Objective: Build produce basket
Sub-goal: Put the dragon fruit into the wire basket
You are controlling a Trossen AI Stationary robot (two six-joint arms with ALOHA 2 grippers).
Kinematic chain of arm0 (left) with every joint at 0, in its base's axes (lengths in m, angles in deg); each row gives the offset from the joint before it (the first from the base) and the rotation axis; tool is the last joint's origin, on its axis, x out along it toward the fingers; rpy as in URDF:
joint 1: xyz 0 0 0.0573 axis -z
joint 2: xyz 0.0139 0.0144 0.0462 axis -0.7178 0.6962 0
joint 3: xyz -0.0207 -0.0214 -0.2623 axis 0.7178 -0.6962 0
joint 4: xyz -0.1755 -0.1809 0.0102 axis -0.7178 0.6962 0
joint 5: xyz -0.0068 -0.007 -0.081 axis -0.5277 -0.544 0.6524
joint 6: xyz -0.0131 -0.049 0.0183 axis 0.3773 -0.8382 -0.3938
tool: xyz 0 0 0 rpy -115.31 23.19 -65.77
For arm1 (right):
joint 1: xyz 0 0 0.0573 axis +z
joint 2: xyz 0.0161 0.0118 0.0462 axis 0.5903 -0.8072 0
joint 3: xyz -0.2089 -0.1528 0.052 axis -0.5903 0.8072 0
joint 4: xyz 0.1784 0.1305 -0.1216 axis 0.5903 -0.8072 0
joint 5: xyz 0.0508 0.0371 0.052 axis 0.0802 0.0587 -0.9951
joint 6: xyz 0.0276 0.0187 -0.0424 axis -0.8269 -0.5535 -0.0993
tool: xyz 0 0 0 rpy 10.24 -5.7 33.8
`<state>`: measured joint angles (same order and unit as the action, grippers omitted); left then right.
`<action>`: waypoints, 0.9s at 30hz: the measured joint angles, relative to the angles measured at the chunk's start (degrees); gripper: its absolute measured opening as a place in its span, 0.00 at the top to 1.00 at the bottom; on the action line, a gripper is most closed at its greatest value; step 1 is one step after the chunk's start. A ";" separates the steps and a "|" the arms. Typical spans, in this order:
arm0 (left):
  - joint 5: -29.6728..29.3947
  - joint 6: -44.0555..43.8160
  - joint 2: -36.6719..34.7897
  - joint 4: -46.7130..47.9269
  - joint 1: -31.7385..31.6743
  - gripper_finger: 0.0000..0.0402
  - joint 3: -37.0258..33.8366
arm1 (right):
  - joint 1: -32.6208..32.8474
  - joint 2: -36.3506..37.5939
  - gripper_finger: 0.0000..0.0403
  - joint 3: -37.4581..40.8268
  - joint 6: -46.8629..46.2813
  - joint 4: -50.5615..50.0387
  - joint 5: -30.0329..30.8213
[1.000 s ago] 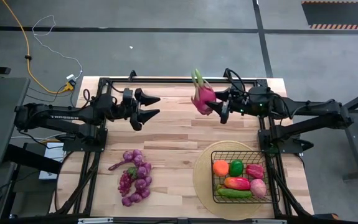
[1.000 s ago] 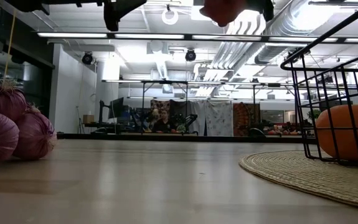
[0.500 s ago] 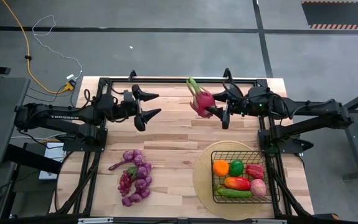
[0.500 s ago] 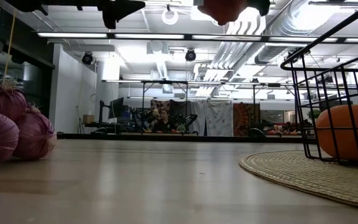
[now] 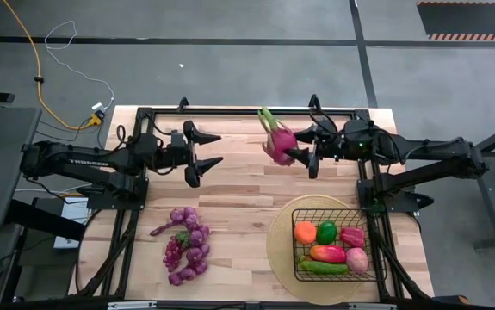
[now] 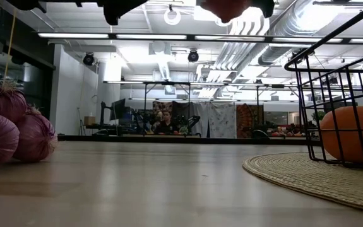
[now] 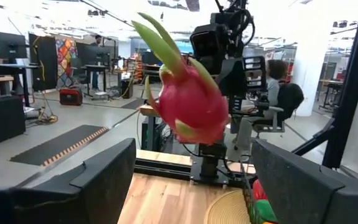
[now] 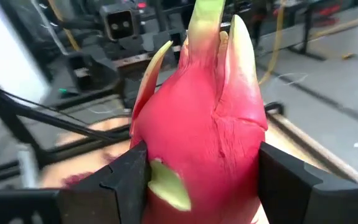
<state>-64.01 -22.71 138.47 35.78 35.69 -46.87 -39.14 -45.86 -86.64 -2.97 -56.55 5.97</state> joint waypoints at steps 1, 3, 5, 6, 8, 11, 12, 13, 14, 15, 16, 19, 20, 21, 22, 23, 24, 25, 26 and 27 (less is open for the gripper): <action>-0.28 0.02 0.00 0.30 0.35 0.23 0.18 | -0.01 0.11 0.42 -0.07 -1.11 -0.07 -1.65; -0.91 0.04 0.00 1.83 0.98 0.23 1.17 | 0.30 0.30 0.42 -1.18 -4.26 -3.33 -5.13; -1.24 0.04 0.00 4.61 1.32 0.23 2.54 | 1.83 0.31 0.42 -3.63 -7.38 -10.23 -7.04; -1.24 0.08 0.00 6.20 1.32 0.23 3.08 | 3.01 0.31 0.42 -4.89 -8.86 -14.35 -7.40; -1.38 0.84 0.00 9.32 1.30 0.23 4.01 | 6.26 0.31 0.42 -6.98 -12.25 -21.72 -7.53; -1.51 1.51 0.00 11.36 1.28 0.23 4.56 | 12.77 0.35 0.42 -8.72 -19.46 -30.05 -7.96; -1.60 1.51 0.00 11.45 1.28 0.23 4.56 | 15.29 0.37 0.42 -8.79 -22.23 -32.04 -8.34; -1.61 1.50 0.00 11.42 1.28 0.23 4.56 | 17.98 0.35 0.42 -8.77 -25.29 -34.05 -8.46; -1.61 1.44 0.00 11.40 1.28 0.23 4.56 | 20.84 0.33 0.42 -8.66 -28.35 -35.92 -8.58; -1.73 1.04 0.00 11.40 1.28 0.23 4.56 | 23.79 0.29 0.42 -8.62 -31.26 -37.74 -8.59; -1.99 0.75 0.00 11.42 1.28 0.23 4.56 | 26.63 0.11 0.42 -8.62 -34.22 -39.54 -8.53; -3.09 0.06 0.00 11.48 1.28 0.23 4.56 | 34.98 -0.69 0.42 -8.58 -42.94 -43.94 -8.13; -3.18 0.03 0.00 11.52 1.28 0.23 4.56 | 37.45 -0.99 0.42 -8.58 -45.35 -45.02 -8.15; -3.30 0.03 0.00 11.58 1.28 0.23 4.56 | 39.88 -1.45 0.42 -8.58 -47.77 -45.89 -8.15; -3.51 0.02 0.00 11.58 1.28 0.23 4.56 | 42.01 -2.01 0.42 -8.58 -49.95 -46.74 -8.15; -3.88 0.02 0.00 11.59 1.28 0.23 4.56 | 44.06 -2.64 0.42 -8.56 -51.59 -47.62 -8.14; -4.23 0.02 0.00 11.59 1.28 0.23 4.56 | 46.00 -3.33 0.42 -8.55 -52.80 -48.66 -8.13; -4.44 0.00 0.00 11.61 1.28 0.23 4.56 | 47.68 -4.10 0.42 -8.55 -53.19 -49.61 -8.14; -4.50 0.02 0.00 11.61 1.28 0.23 4.56 | 49.25 -5.05 0.42 -8.55 -53.43 -50.72 -8.15; -4.58 0.02 0.00 11.61 1.28 0.23 4.56 | 50.65 -6.14 0.42 -8.55 -53.34 -52.56 -8.15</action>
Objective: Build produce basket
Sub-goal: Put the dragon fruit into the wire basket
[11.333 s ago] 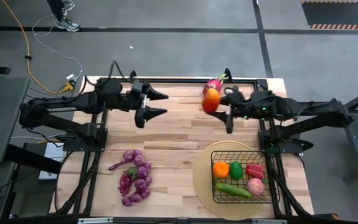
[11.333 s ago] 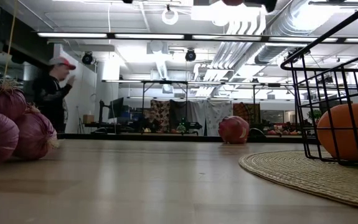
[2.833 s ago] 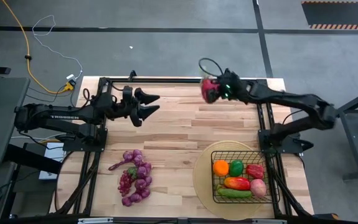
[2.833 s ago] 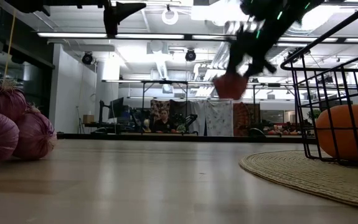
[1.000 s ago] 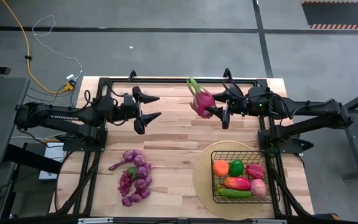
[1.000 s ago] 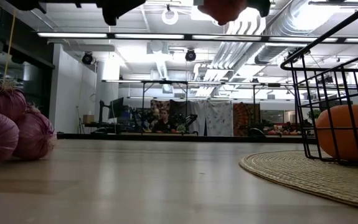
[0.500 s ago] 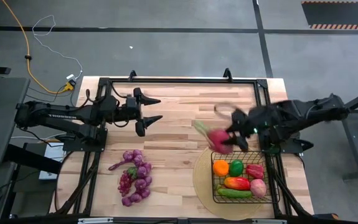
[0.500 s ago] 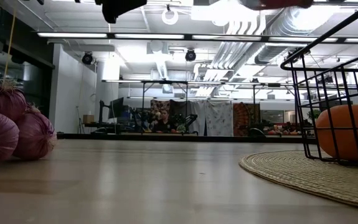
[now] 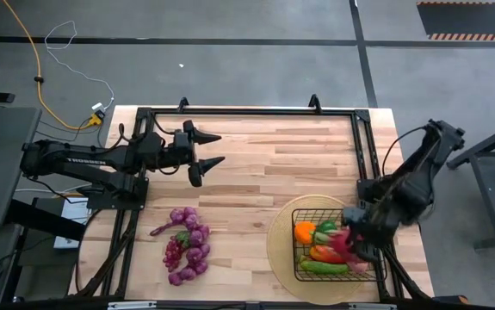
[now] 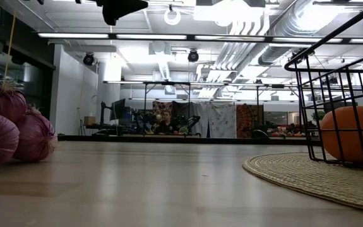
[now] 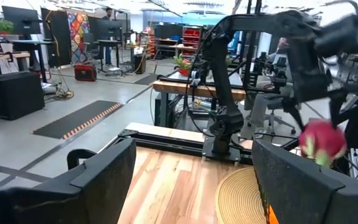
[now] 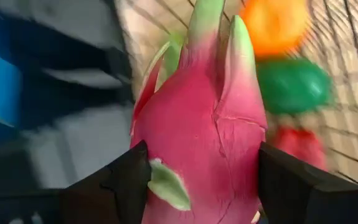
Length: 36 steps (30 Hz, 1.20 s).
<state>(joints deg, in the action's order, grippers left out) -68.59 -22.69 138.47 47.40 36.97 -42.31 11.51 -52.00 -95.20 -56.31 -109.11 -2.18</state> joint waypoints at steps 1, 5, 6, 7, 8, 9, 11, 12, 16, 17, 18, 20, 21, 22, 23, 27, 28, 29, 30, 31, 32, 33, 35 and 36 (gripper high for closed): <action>-0.05 0.00 0.00 0.00 0.00 0.23 0.00 | 1.28 -1.10 0.42 0.03 0.43 -2.20 0.00; -1.11 -0.01 0.00 0.00 0.00 0.23 0.00 | 4.25 -5.37 0.42 0.09 2.68 -9.22 1.32; -1.12 -0.02 0.00 0.00 0.00 0.23 0.00 | 4.49 -6.19 0.42 0.09 3.79 -10.07 1.76; -1.14 -0.02 0.00 0.00 0.00 0.23 0.00 | 4.52 -6.74 0.42 0.09 4.94 -10.54 2.61; -1.14 -0.04 0.00 0.00 0.00 0.23 0.00 | 4.50 -7.18 0.42 0.09 5.86 -10.71 3.62; -1.19 -0.03 0.00 0.00 0.00 0.23 0.00 | 4.50 -7.49 0.42 0.09 6.74 -10.73 4.92; -1.26 -0.04 0.00 0.00 0.00 0.23 0.00 | 4.50 -7.87 0.42 0.09 8.44 -10.77 7.61; -1.27 -0.04 0.00 0.03 0.00 0.23 0.00 | 4.48 -7.91 0.42 0.27 9.19 -10.78 8.65; -1.27 -0.02 0.00 0.46 0.00 0.23 0.00 | 4.49 -6.81 0.42 4.37 9.91 -10.47 8.19; -1.27 -0.03 0.00 0.46 0.00 0.23 0.00 | 4.50 -6.48 0.42 5.23 9.87 -9.92 7.45; -1.25 -0.02 0.00 0.46 0.00 0.23 0.00 | 4.50 -6.36 0.42 5.81 9.93 -9.33 7.06; -1.26 -0.04 0.02 0.46 0.00 0.23 0.00 | 4.50 -6.43 0.42 6.60 11.10 -8.43 6.21; -1.25 -0.02 0.02 0.46 0.00 0.23 0.00 | 4.48 -6.41 0.42 6.87 11.98 -8.09 5.39; -1.25 -0.04 0.02 0.54 0.00 0.23 0.00 | 4.50 -6.41 0.42 7.11 13.12 -7.58 4.89; -1.25 -0.04 0.02 0.66 0.00 0.23 0.00 | 4.50 -6.41 0.42 7.27 13.92 -7.32 4.58; -1.25 -0.04 0.02 1.14 0.00 0.23 0.00 | 4.50 -6.41 0.42 7.50 12.81 -7.81 5.32; -1.26 -0.02 0.02 1.53 0.00 0.23 0.00 | 4.49 -6.41 0.42 7.50 11.78 -7.87 5.57; -1.26 -0.02 0.02 1.99 0.00 0.23 0.00 | 4.47 -6.41 0.42 7.50 10.83 -7.94 5.61; -1.25 -0.03 0.02 2.19 0.00 0.23 0.00 | 4.47 -6.41 0.42 7.50 10.51 -7.94 5.61; -1.25 -0.04 0.02 2.23 0.00 0.23 0.00 | 4.50 -6.41 0.42 7.50 10.29 -7.96 5.43; -1.25 -0.04 0.02 2.30 0.00 0.23 0.00 | 4.50 -6.41 0.42 7.50 9.75 -7.92 4.76; -1.25 -0.04 0.02 2.35 0.00 0.23 0.00 | 4.50 -6.41 0.42 7.50 9.75 -7.90 4.26; -1.25 -0.04 0.02 2.49 0.00 0.23 0.00 | 4.57 -6.41 0.42 7.50 9.78 -7.90 3.88; -1.25 -0.02 0.02 2.57 0.00 0.23 0.00 | 4.58 -6.41 0.42 7.50 9.78 -7.90 3.49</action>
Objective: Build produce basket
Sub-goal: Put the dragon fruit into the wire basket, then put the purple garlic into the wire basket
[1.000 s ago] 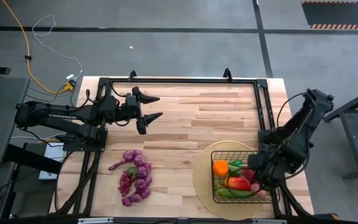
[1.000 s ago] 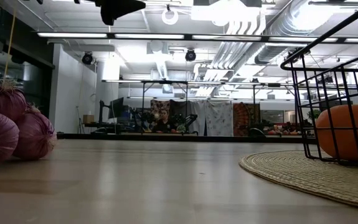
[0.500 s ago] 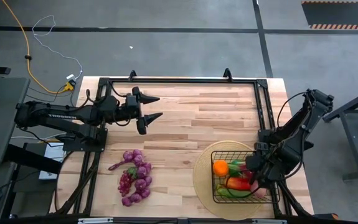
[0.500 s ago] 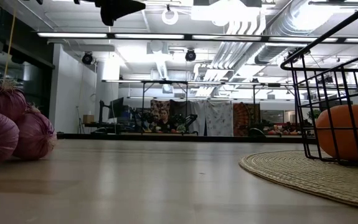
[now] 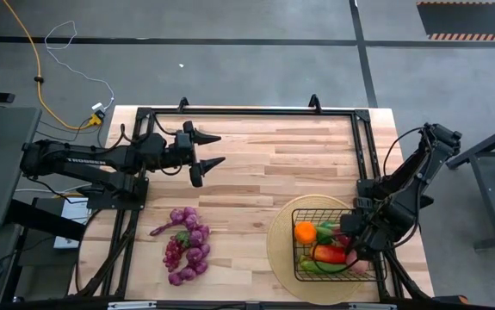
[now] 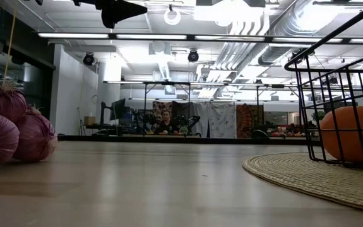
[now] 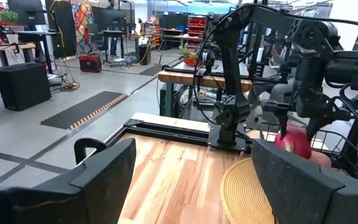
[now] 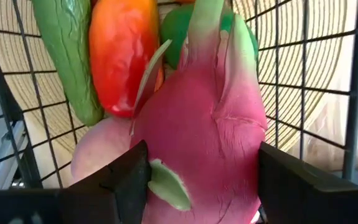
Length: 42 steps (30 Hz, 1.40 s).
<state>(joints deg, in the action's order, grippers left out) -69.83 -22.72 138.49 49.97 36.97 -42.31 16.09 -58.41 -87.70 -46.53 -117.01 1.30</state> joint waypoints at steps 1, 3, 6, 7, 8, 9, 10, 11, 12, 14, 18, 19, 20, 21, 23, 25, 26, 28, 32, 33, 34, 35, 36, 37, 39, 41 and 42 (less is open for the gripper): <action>0.00 0.00 0.00 0.13 0.00 0.23 0.00 | 0.00 0.00 0.42 0.00 0.04 0.00 -0.52; 0.00 -0.01 0.00 0.18 0.00 0.23 0.00 | 0.02 0.00 0.41 0.00 0.06 0.07 -1.21; 0.00 -0.01 0.00 0.18 0.00 0.23 0.00 | -0.02 0.00 0.36 0.00 0.42 0.02 -1.35; 0.00 0.00 0.00 0.18 0.00 0.23 0.00 | 0.00 0.00 0.33 0.00 0.97 0.04 -1.36; 0.00 0.00 0.00 0.16 0.00 0.23 0.00 | 0.00 0.00 0.30 0.00 1.31 0.03 -1.38; 0.00 0.00 0.00 0.18 0.00 0.23 0.00 | 0.00 0.00 0.27 0.00 1.39 0.02 -1.41; 0.00 -0.02 0.00 0.18 0.00 0.23 0.00 | -0.11 0.00 0.24 0.00 1.37 0.01 -1.48; 0.00 0.00 0.00 0.17 0.00 0.23 0.00 | -0.16 0.00 0.20 0.00 1.36 -0.02 -1.61; -0.02 0.00 0.00 0.16 0.00 0.23 0.00 | -0.17 0.00 0.17 -0.06 1.39 -0.20 -1.60; -0.48 0.00 0.00 0.18 0.00 0.23 0.00 | -0.17 0.00 0.09 -0.95 1.35 -1.39 -1.14; -0.60 0.00 0.00 0.18 0.00 0.23 0.00 | -0.15 0.01 0.02 -5.25 1.33 -6.84 0.83; -0.66 0.00 0.00 0.18 0.00 0.23 0.00 | -0.15 0.05 0.03 -6.60 1.38 -8.62 1.04; -0.66 0.00 0.00 0.18 -0.02 0.23 0.00 | -0.15 0.19 0.03 -7.88 1.41 -10.18 1.39; -0.66 0.00 0.00 0.18 -0.09 0.23 0.00 | -0.15 0.55 0.04 -9.08 1.45 -11.04 1.72; -0.66 0.00 0.00 0.18 -0.09 0.23 0.00 | -0.26 1.76 0.04 -11.23 1.39 -11.10 2.34; -0.66 0.01 0.00 0.17 -0.09 0.23 0.00 | -1.02 3.29 0.04 -12.92 -0.20 -10.09 4.41; -0.66 0.00 0.00 0.17 -0.09 0.23 0.00 | -1.54 4.26 0.04 -13.54 -1.67 -9.58 6.28; -0.66 0.00 0.00 0.16 -0.08 0.23 0.00 | -2.64 6.57 0.04 -14.28 -5.54 -9.04 12.39; -0.64 -0.10 0.00 0.15 -0.05 0.23 0.00 | -3.69 12.53 0.04 -12.98 -12.29 -5.71 28.76; -0.52 -0.18 0.00 0.16 -0.04 0.23 0.00 | -3.70 14.11 0.04 -11.83 -12.95 -4.50 33.13; -0.15 -0.21 0.00 0.16 -0.04 0.23 0.00 | -3.72 15.69 0.04 -10.49 -13.03 -2.91 36.57; 0.08 -0.51 0.00 0.14 -0.04 0.23 0.00 | -3.74 17.34 0.04 -8.87 -12.54 -1.07 38.57; 0.15 -0.96 0.00 0.14 -0.04 0.23 0.00 | -3.81 19.21 0.04 -6.90 -11.76 0.78 39.76; 0.15 -1.40 0.00 0.14 -0.04 0.23 0.00 | -4.05 21.02 0.04 -4.77 -10.94 2.55 40.84; 0.15 -1.55 0.00 0.08 -0.04 0.23 0.00 | -4.84 24.78 0.04 0.40 -10.01 7.03 43.31; 0.15 -1.89 0.00 0.03 -0.04 0.23 0.00 | -5.90 28.21 0.04 5.89 -8.16 13.31 47.17; 0.17 -2.42 0.00 -0.06 -0.04 0.23 0.00 | -6.63 29.78 0.04 8.67 -6.14 17.71 49.44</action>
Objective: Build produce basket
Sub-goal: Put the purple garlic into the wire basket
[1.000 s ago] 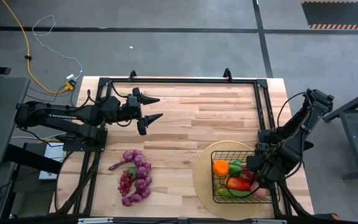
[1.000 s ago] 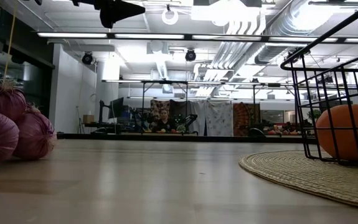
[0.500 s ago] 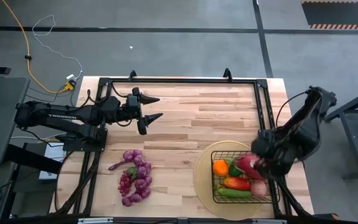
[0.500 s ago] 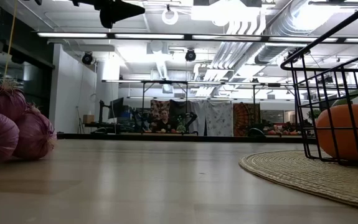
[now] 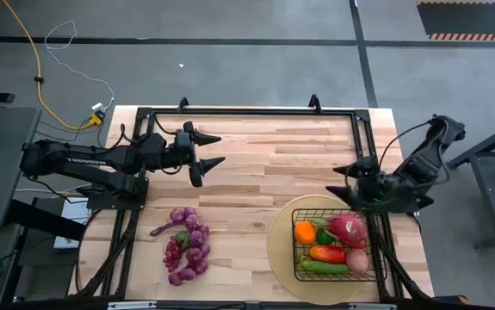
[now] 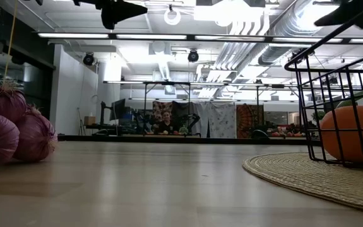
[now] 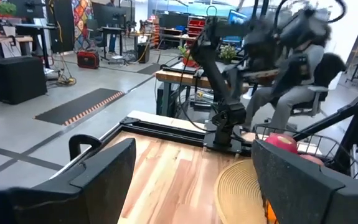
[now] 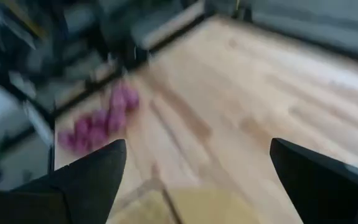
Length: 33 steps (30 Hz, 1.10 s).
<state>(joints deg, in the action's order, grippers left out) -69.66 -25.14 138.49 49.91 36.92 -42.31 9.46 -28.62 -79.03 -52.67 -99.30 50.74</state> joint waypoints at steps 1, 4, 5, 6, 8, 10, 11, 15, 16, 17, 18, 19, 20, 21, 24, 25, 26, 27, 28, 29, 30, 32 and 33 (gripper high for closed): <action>0.02 -0.71 0.00 -0.41 0.00 0.23 0.00 | -0.86 1.42 0.04 2.71 2.81 5.04 2.06; 0.02 -3.32 0.00 -2.56 0.00 0.23 0.00 | -4.16 5.21 0.04 10.67 13.18 22.44 3.89; 0.02 -3.65 0.00 -3.05 0.00 0.23 0.00 | -5.43 6.15 0.04 13.04 16.71 28.84 3.41; 0.02 -3.63 0.00 -3.36 0.00 0.23 0.00 | -6.76 6.87 0.04 15.43 20.48 35.42 2.11; 0.02 -3.66 0.00 -4.09 0.00 0.23 0.00 | -9.47 7.53 0.04 19.57 27.93 48.20 -1.27; 0.03 -5.08 0.00 -4.00 0.06 0.23 0.00 | -12.67 7.28 0.04 23.01 34.48 60.26 -5.93; 0.02 -6.13 0.00 -3.94 0.16 0.23 0.00 | -14.37 6.94 0.04 24.32 36.97 64.91 -8.41; 0.32 -8.08 0.00 -4.26 0.57 0.23 0.00 | -21.91 4.71 0.04 25.91 40.20 74.02 -18.81; 0.99 -8.79 0.00 -4.39 0.71 0.23 0.00 | -23.94 4.01 0.04 25.46 40.28 73.98 -21.11; 1.83 -9.63 0.00 -4.55 0.80 0.23 0.00 | -26.01 3.19 0.04 24.90 40.63 74.00 -23.89; 2.85 -10.42 0.00 -4.65 0.81 0.23 0.00 | -28.01 2.33 0.04 24.35 40.99 73.99 -26.89; 4.03 -11.33 0.00 -4.72 0.81 0.23 0.00 | -30.02 1.33 0.04 23.81 41.46 74.00 -29.79; 5.02 -12.21 0.00 -4.70 0.81 0.23 0.00 | -31.92 0.24 0.04 23.20 42.08 74.04 -32.66; 5.77 -12.71 0.00 -4.71 0.83 0.23 0.00 | -33.76 -0.80 0.04 22.76 42.74 74.04 -35.69; 6.37 -12.51 0.00 -4.60 1.12 0.23 0.00 | -38.43 -4.04 0.04 21.64 43.38 73.95 -41.82; 6.38 -11.53 0.00 -4.59 1.31 0.23 0.00 | -39.55 -4.88 0.04 21.32 43.18 73.96 -42.90; 6.35 -10.34 0.00 -4.59 1.53 0.23 0.00 | -40.47 -5.64 0.04 20.93 43.19 73.97 -43.68; 6.35 -9.33 -0.02 -4.58 1.69 0.23 0.00 | -41.23 -6.36 0.04 20.45 43.39 73.99 -44.62; 6.34 -8.82 -0.24 -4.48 1.86 0.23 0.00 | -41.80 -6.87 0.04 20.11 43.69 73.98 -45.24; 6.35 -8.44 -0.48 -4.47 1.95 0.23 0.00 | -42.33 -7.29 0.04 19.77 43.95 73.96 -45.43; 6.36 -8.28 -0.62 -4.71 1.98 0.23 0.00 | -42.74 -7.73 0.04 19.31 44.53 74.02 -45.52; 6.38 -8.27 -0.94 -4.40 2.08 0.23 0.00 | -43.33 -8.11 0.04 18.65 45.40 73.96 -45.60; 6.38 -8.21 -1.20 -4.10 2.14 0.23 0.00 | -43.53 -8.16 0.04 18.36 45.91 74.03 -45.66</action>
<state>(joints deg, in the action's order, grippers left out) -63.27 -33.35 137.28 45.81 39.06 -42.31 -34.07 -36.78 -60.67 -6.76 -25.27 5.09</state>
